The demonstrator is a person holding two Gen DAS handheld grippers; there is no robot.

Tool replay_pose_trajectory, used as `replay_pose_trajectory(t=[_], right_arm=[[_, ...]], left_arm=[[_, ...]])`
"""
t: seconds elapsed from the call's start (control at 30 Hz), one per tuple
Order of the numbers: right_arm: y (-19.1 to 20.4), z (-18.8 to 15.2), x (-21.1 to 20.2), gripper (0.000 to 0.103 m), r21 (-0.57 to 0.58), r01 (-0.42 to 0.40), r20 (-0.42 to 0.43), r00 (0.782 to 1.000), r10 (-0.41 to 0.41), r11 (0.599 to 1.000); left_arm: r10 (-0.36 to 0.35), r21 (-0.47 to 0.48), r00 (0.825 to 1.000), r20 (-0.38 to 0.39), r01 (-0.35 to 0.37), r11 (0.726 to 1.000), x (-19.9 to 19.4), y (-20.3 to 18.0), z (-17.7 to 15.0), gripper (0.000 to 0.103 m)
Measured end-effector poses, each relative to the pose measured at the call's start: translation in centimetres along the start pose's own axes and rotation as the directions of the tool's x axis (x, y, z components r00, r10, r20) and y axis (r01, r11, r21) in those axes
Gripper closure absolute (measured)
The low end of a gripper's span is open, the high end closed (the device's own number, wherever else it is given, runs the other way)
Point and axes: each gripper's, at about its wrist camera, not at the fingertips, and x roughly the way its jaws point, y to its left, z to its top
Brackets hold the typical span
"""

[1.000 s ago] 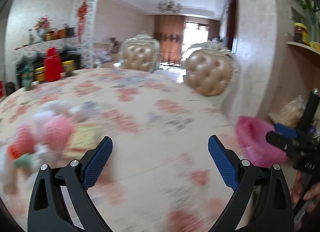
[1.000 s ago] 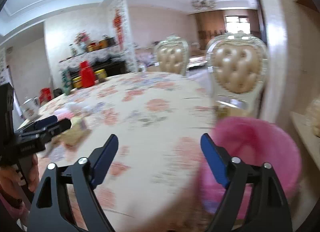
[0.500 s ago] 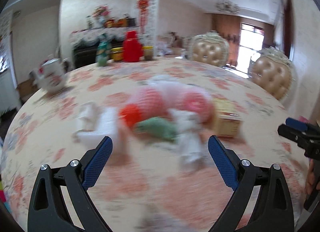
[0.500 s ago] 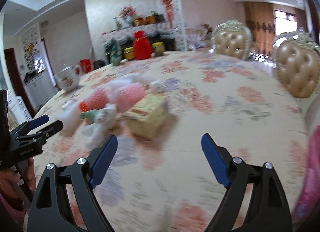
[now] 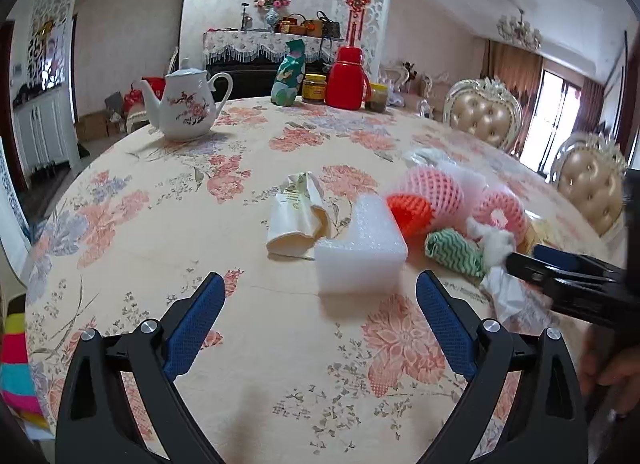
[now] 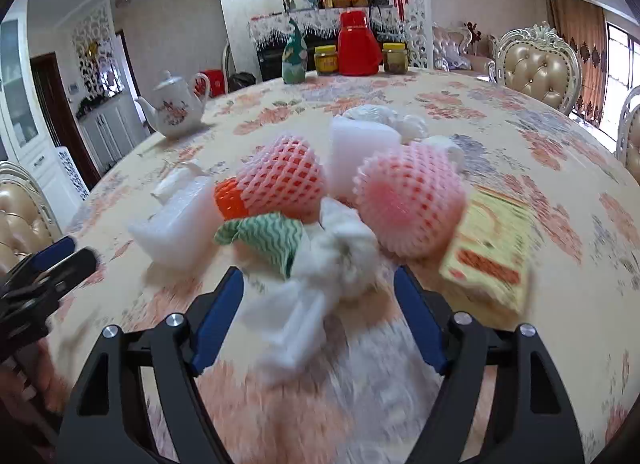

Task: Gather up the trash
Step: 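Grasp a white tissue with the right gripper while the left grasps the green cloth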

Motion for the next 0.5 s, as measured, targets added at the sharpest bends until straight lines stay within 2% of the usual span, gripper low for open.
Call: replay_pose_trajectory(t=[0.13, 0.17, 0.2, 0.27, 0.37, 0.5], right_arm=[[0.2, 1.3, 3.1, 0.037, 0.000, 0.051, -0.059, 0.997, -0.051, 0.999], [0.0, 1.3, 3.7, 0.042, 0.005, 0.054, -0.080, 0.995, -0.054, 0.999], [-0.1, 1.4, 4.2, 0.053, 0.002, 0.063, -0.099, 0.993, -0.063, 0.998], [-0.4, 1.2, 4.4, 0.058, 0.010, 0.049, -0.112, 0.993, -0.048, 0.999], [-0.7, 0.8, 3.0, 0.063, -0.019, 0.019, -0.071, 0.997, -0.020, 1.000], [-1.9, 0.3, -0.6, 0.064, -0.040, -0.007, 0.018, 1.000, 0.008, 0.999]], left_arm=[[-0.013, 0.003, 1.000, -0.007, 0.013, 1.000, 0.5, -0.3, 0.2, 0.013], [-0.018, 0.004, 1.000, -0.010, 0.018, 1.000, 0.7, -0.5, 0.3, 0.013], [-0.022, 0.006, 1.000, -0.014, 0.022, 1.000, 0.9, -0.6, 0.3, 0.013], [-0.027, 0.008, 0.999, -0.021, 0.027, 1.000, 1.3, -1.1, 0.4, 0.013], [-0.046, 0.012, 0.998, -0.034, 0.046, 0.999, 1.9, -2.1, 0.6, 0.013], [-0.074, 0.041, 0.996, -0.052, 0.076, 0.996, 2.6, -4.6, 1.0, 0.013]])
